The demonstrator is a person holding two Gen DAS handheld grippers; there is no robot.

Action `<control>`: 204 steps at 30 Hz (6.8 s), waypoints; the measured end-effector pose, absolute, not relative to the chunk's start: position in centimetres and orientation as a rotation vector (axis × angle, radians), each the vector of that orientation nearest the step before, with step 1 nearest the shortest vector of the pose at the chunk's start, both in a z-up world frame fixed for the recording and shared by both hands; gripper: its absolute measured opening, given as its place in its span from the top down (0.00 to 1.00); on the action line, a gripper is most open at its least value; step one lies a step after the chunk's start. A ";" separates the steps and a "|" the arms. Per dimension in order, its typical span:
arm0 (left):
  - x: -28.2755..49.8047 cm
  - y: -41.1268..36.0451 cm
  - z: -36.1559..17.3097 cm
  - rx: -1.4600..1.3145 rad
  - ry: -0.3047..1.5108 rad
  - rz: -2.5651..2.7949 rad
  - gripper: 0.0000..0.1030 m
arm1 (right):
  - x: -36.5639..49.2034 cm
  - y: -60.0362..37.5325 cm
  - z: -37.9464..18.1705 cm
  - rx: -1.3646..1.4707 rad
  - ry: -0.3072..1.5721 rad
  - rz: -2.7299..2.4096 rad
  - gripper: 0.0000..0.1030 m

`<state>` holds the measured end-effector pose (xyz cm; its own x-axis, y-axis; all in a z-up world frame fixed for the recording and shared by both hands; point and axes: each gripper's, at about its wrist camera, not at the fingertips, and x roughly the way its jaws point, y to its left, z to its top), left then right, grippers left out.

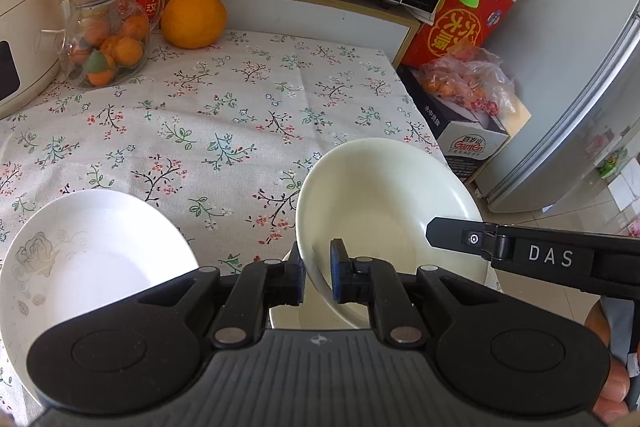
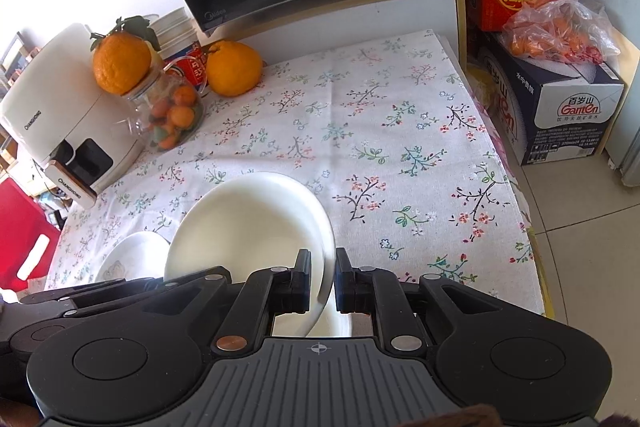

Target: Organize plates and bowls

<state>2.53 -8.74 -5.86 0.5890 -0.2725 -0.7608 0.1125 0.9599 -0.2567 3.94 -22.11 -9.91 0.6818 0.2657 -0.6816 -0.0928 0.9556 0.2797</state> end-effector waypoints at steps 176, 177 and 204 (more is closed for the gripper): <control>-10.9 6.3 -3.0 -0.208 0.804 0.067 0.20 | -6.5 -6.5 -10.6 -0.027 0.673 0.323 0.35; -11.2 6.3 -3.2 -0.208 0.816 0.070 0.20 | -7.0 -6.7 -10.4 -0.021 0.668 0.325 0.32; -15.4 3.0 -1.9 -0.067 0.833 0.109 0.00 | -13.5 -8.5 -10.6 -0.022 0.669 0.269 0.02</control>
